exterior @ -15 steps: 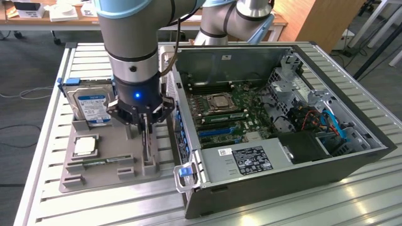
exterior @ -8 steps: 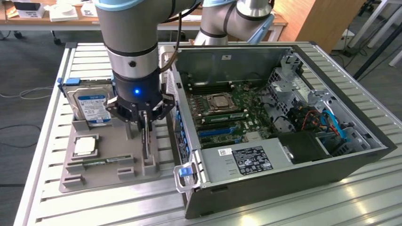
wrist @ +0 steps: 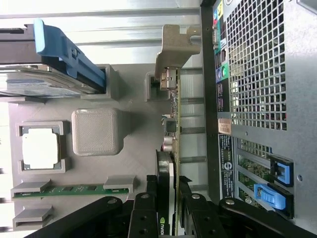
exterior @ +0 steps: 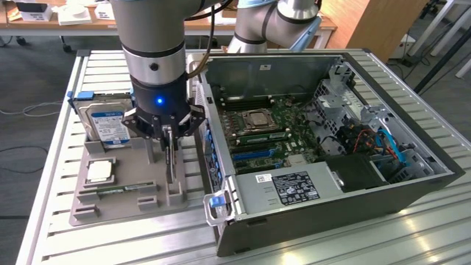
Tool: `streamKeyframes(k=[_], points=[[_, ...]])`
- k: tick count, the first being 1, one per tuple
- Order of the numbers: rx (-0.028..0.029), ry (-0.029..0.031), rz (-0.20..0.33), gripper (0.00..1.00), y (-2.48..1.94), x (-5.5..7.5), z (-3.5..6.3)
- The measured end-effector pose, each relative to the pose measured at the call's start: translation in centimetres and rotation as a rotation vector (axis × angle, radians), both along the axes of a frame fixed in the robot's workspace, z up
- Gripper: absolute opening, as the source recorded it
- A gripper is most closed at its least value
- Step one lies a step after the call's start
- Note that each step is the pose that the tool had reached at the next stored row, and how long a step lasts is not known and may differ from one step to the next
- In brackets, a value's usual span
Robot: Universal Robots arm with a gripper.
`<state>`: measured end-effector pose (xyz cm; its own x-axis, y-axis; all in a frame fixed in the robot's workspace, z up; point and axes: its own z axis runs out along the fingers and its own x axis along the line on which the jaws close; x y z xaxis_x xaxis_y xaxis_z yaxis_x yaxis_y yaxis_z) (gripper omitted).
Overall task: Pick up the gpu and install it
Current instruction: 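Pick up the gpu and move the gpu toward the slot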
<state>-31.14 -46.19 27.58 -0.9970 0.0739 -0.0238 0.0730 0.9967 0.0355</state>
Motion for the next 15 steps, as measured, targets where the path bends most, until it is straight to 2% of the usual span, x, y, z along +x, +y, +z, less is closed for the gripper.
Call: streamKeyframes(k=[15], points=[[0.0,0.0001,0.0,0.27,0.0,0.0,0.05]])
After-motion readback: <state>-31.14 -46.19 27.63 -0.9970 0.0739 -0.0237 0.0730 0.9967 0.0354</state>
